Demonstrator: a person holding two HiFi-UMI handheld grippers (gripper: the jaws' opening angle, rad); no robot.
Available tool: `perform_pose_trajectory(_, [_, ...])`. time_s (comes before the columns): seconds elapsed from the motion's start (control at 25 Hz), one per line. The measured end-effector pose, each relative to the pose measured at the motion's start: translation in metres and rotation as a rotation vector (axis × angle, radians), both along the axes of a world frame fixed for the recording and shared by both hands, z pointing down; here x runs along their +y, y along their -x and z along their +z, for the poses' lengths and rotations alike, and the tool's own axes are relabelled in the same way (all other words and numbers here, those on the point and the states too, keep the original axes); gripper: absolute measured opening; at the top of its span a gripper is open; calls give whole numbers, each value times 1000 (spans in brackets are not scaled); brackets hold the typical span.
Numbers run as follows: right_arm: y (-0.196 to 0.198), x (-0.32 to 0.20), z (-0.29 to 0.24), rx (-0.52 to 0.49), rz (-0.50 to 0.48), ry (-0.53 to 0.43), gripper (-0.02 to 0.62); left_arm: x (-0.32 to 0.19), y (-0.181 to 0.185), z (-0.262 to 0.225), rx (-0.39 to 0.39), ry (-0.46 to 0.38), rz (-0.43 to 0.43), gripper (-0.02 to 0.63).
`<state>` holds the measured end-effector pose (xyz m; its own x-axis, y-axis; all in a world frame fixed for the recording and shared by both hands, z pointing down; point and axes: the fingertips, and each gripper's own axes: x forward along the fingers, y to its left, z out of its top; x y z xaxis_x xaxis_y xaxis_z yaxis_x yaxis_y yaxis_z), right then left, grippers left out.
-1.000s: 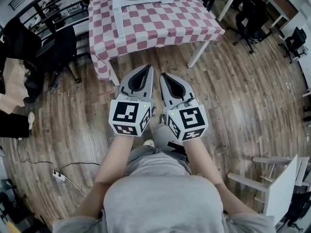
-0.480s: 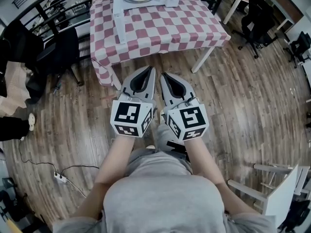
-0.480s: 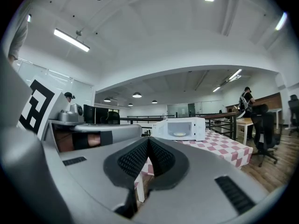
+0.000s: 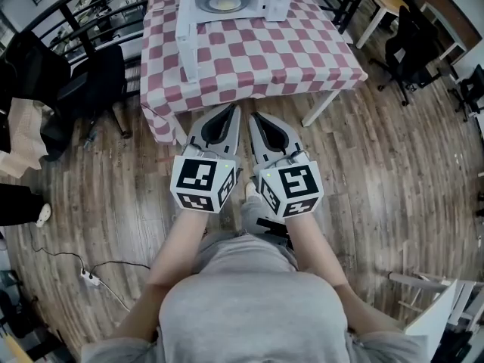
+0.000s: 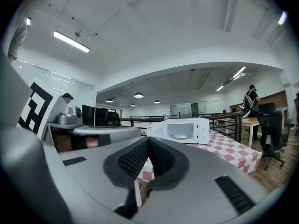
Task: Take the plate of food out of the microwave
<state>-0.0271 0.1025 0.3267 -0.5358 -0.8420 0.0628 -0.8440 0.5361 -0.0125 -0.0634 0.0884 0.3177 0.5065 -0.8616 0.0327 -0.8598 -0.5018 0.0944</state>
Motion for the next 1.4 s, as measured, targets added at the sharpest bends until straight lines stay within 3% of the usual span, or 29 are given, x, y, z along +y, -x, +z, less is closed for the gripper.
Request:
perform_pose_trajectory(0.84, [-51,-143,-7,7,-78,12,26,-139,-52,-5,3,9,-61,2])
perform_pose_trajectory(1.4, [-62,-203,-1,10,-178,10,26,-203,-55,0,14,-6,-182,2])
